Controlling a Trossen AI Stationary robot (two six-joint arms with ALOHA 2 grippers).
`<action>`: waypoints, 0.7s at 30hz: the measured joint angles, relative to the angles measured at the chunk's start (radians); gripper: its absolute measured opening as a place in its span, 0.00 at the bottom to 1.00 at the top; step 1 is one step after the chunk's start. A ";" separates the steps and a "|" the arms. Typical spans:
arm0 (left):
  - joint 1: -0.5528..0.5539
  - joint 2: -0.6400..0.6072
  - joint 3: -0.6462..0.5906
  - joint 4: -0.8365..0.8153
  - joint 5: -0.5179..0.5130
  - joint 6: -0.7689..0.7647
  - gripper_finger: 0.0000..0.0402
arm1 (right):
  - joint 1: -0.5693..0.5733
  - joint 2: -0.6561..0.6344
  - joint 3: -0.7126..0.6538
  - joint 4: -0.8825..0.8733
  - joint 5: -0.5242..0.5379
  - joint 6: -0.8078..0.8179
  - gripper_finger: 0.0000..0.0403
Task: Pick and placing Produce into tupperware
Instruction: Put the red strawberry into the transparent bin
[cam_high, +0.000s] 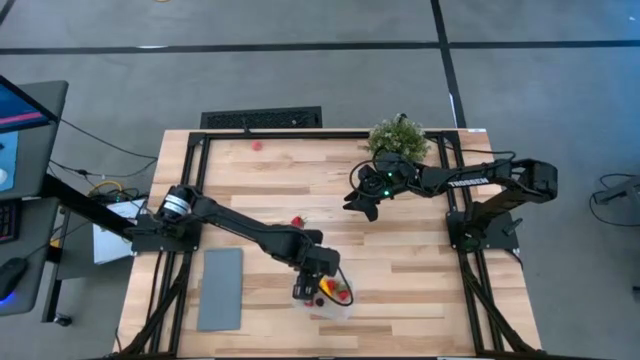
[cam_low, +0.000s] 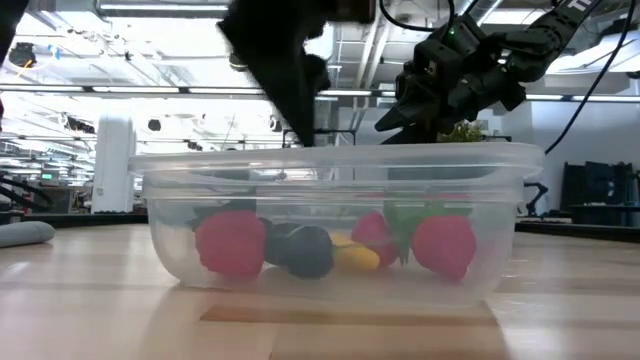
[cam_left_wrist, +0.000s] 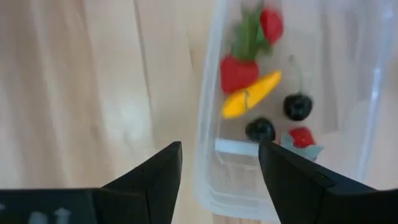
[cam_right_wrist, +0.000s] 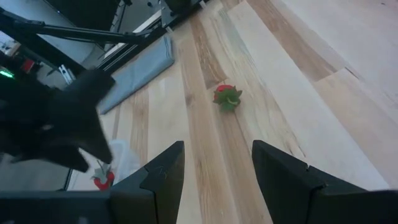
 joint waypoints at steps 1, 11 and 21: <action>0.002 0.000 0.026 -0.014 0.000 0.013 0.51 | 0.000 0.000 0.000 0.000 0.000 0.000 0.53; 0.049 -0.019 0.121 -0.179 -0.083 0.068 0.51 | 0.000 0.000 0.000 -0.091 0.000 -0.050 0.53; 0.223 -0.034 0.053 -0.207 -0.048 0.045 0.51 | -0.001 0.000 0.000 -0.157 0.028 -0.147 0.53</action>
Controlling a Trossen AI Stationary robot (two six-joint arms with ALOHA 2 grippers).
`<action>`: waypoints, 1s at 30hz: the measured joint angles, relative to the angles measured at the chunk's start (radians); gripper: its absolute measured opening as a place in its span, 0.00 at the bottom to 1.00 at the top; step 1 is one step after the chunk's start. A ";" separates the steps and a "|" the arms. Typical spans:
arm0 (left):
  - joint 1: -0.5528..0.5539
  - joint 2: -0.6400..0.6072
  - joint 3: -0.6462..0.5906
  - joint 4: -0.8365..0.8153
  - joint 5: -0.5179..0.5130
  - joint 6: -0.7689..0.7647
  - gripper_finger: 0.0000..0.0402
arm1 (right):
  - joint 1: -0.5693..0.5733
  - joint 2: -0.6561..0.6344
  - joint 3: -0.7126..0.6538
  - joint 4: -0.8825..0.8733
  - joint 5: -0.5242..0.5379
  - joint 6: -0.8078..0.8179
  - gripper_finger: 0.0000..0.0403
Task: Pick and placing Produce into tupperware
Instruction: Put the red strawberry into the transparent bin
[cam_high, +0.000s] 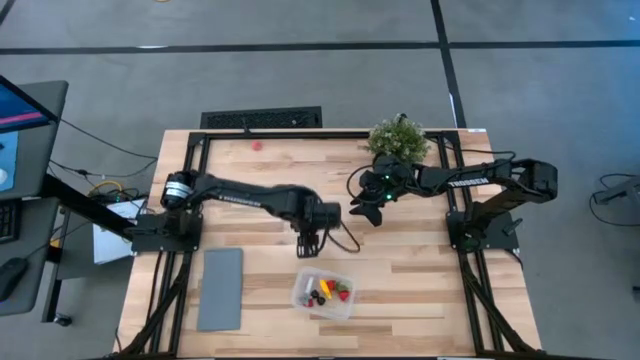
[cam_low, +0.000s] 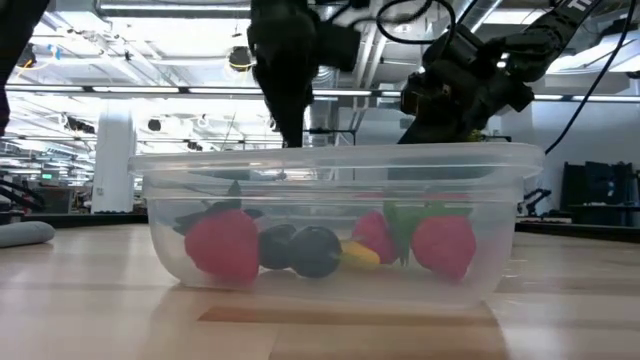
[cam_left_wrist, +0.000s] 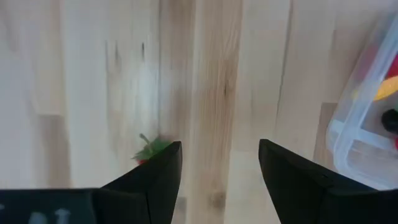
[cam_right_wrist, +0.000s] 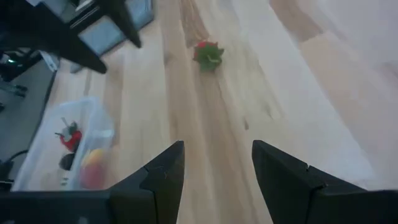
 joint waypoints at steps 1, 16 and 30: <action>0.018 -0.007 -0.026 0.028 0.029 -0.001 0.51 | -0.001 0.000 0.000 0.001 0.012 -0.010 0.53; 0.132 -0.123 -0.361 0.256 0.024 0.063 0.51 | -0.105 0.000 0.000 0.021 0.072 -0.037 0.53; 0.218 -0.293 -0.617 0.523 0.065 0.094 0.51 | -0.145 0.000 0.000 0.104 0.072 -0.028 0.53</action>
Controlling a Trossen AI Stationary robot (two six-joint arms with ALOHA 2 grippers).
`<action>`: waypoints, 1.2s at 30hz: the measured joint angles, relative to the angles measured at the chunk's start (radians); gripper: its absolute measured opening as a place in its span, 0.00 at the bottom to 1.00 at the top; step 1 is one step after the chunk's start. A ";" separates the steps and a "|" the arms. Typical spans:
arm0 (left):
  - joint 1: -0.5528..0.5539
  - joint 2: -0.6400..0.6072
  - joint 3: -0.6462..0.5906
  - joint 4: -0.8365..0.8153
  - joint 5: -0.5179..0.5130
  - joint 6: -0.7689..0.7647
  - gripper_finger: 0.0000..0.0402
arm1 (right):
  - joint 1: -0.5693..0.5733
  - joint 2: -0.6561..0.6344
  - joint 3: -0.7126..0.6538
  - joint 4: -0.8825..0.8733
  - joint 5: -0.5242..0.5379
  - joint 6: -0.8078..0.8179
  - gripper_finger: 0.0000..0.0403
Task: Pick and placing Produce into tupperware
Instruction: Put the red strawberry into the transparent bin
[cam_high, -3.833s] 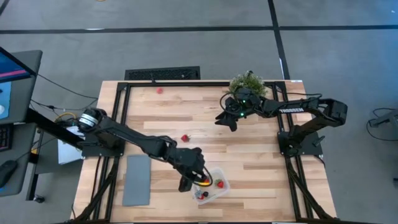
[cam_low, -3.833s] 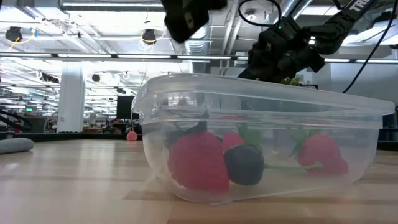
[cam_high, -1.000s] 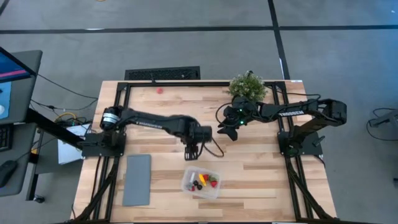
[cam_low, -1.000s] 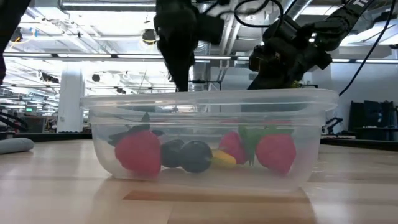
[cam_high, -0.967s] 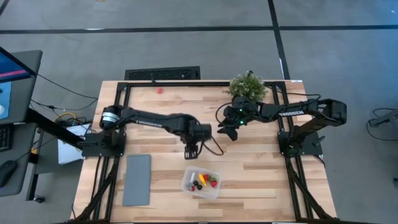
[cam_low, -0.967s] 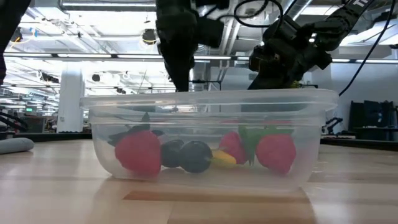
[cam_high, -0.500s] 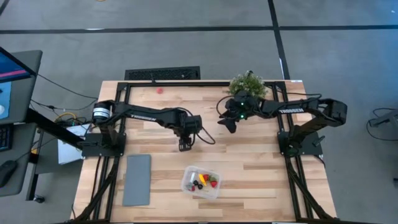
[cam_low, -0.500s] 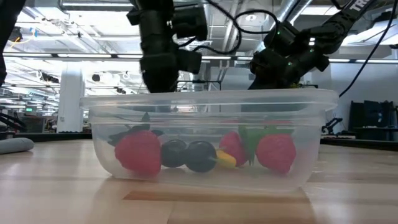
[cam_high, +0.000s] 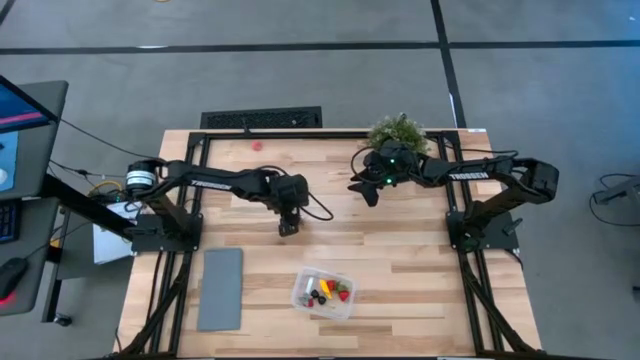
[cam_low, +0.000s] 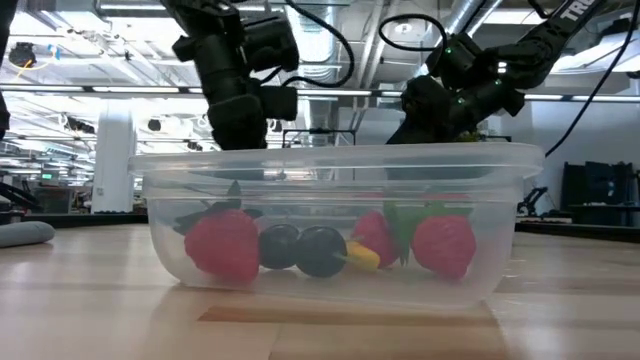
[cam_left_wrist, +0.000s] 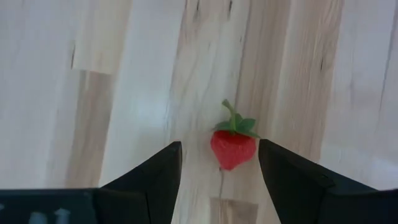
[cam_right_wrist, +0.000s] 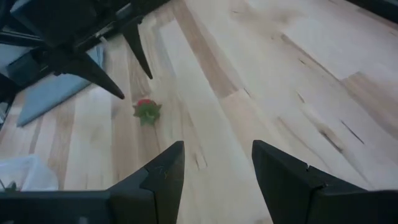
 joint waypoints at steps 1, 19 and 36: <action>0.001 -0.007 -0.020 0.027 0.000 0.005 0.51 | 0.000 0.000 0.000 0.002 0.000 0.000 0.53; 0.022 -0.001 -0.085 0.107 0.092 -0.029 0.51 | 0.001 0.000 0.000 0.009 0.000 0.002 0.53; -0.005 0.071 -0.084 0.157 0.059 -0.019 0.51 | 0.001 0.000 0.000 0.010 0.000 0.002 0.53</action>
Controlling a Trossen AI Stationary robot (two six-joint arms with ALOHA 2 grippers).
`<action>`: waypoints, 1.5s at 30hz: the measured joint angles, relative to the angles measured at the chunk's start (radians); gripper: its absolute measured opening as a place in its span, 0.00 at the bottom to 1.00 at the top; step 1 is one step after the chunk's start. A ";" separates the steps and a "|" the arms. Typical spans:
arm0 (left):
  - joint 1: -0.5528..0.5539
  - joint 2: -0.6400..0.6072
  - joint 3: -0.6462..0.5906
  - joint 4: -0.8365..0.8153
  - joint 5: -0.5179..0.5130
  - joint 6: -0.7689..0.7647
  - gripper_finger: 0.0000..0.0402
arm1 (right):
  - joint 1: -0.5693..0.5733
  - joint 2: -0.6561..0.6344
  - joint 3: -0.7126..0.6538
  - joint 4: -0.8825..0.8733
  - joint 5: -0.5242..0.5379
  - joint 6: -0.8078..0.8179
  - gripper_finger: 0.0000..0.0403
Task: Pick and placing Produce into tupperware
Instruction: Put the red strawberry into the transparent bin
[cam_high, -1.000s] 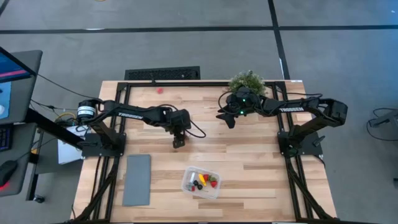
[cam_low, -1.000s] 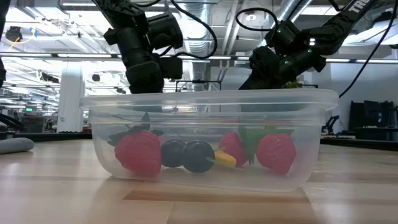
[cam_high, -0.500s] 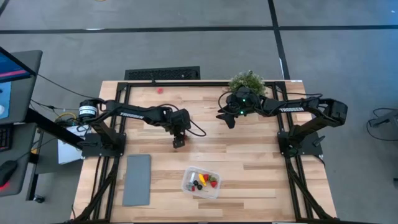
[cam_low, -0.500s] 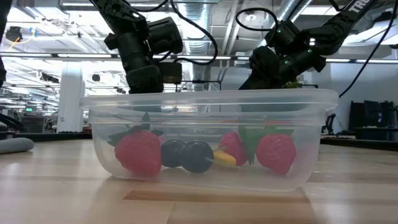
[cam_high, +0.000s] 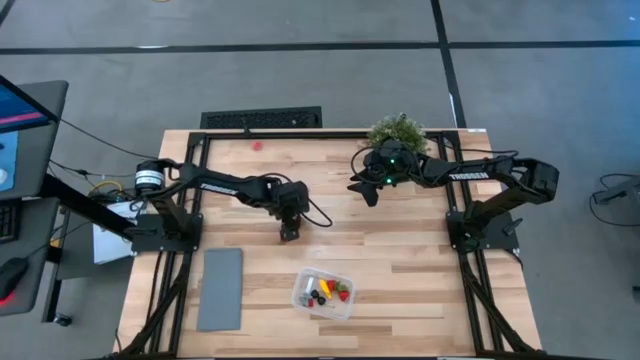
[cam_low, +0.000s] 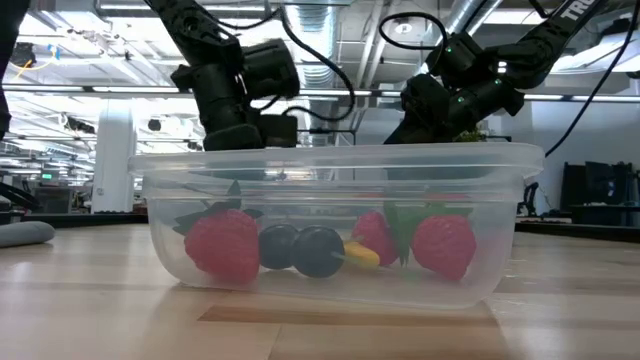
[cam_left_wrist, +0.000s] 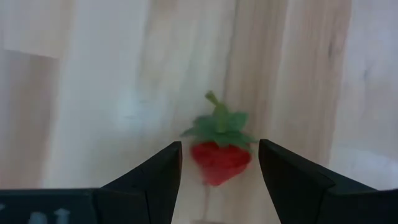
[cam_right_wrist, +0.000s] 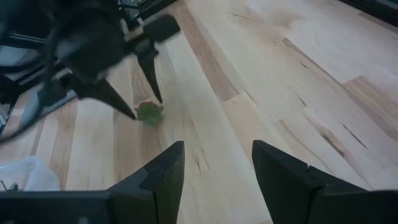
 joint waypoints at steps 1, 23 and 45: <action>0.000 0.011 0.000 0.002 0.017 -0.008 0.51 | 0.000 0.000 0.000 0.000 0.000 0.000 0.53; 0.015 0.061 0.003 0.037 0.075 -0.044 0.42 | 0.000 0.000 0.000 -0.002 0.000 0.000 0.53; 0.060 0.012 0.105 -0.118 0.085 -0.029 0.32 | 0.007 0.000 0.000 0.003 0.000 -0.007 0.53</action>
